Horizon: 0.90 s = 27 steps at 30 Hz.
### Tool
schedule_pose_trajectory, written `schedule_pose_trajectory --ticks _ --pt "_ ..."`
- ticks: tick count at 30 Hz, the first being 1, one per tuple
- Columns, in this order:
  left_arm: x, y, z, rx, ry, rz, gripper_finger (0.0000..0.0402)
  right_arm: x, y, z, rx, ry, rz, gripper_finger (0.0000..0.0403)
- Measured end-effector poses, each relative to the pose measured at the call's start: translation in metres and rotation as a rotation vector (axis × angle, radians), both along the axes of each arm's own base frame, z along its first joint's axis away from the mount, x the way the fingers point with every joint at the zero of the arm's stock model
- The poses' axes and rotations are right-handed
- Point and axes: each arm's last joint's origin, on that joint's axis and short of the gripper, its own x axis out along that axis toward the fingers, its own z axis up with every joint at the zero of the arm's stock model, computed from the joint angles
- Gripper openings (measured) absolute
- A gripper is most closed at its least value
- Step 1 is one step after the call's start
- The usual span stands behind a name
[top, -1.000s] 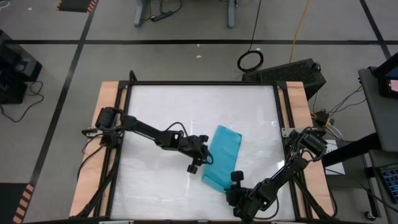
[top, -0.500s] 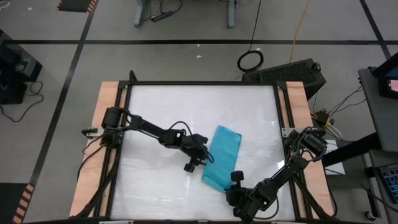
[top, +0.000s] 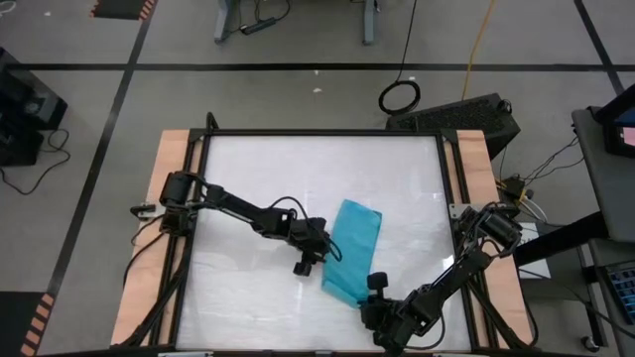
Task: Roll towel into tight, uniform cylinder
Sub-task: Roll the blue microfiber towel
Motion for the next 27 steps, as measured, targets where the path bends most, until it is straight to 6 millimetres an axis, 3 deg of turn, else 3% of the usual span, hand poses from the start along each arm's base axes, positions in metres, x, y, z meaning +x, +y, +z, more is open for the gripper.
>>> schedule_pose_trajectory --ticks 10,27 --pt "-0.008 -0.020 -0.002 0.007 0.079 0.122 0.0160 0.002 -0.002 0.001 -0.076 0.033 0.101 0.0004" --pt "-0.042 -0.057 0.045 0.137 0.078 0.172 0.0160 0.014 -0.018 0.000 -0.182 0.104 0.224 0.0004"
